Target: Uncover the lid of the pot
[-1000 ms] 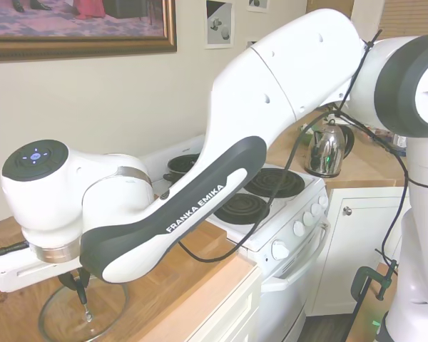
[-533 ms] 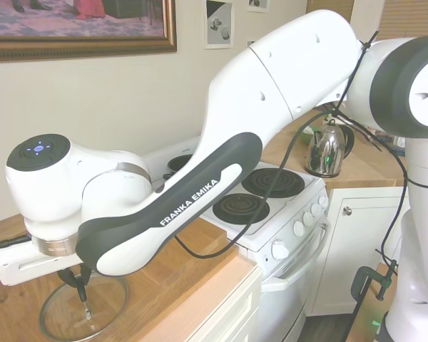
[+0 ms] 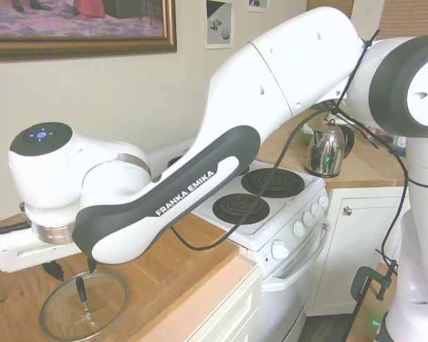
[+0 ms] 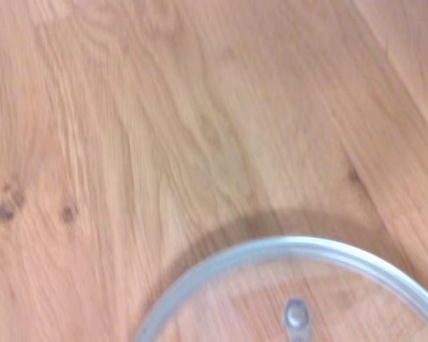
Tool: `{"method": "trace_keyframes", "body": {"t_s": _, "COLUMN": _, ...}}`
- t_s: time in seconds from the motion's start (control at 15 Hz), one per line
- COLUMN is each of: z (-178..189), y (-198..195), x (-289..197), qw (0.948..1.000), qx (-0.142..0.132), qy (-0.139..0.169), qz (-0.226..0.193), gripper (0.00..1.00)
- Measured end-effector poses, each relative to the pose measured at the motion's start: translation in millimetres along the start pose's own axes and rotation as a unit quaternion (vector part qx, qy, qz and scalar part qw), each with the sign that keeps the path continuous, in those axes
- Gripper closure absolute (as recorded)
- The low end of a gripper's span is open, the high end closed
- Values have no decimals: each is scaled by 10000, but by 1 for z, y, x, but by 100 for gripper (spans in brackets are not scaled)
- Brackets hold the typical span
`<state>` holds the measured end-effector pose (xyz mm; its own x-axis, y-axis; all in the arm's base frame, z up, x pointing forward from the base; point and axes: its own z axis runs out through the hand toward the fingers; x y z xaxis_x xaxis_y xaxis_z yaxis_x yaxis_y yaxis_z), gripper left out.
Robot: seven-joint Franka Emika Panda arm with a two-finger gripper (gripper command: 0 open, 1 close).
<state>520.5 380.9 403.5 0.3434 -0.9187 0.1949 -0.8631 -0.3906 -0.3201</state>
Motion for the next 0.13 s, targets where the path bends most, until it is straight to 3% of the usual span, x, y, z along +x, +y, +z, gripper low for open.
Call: {"method": "trace_keyframes", "body": {"t_s": 0.13, "z": -23, "y": -3, "x": 9, "qw": 9984, "qx": 178, "qy": -528, "qz": 38, "gripper": 0}}
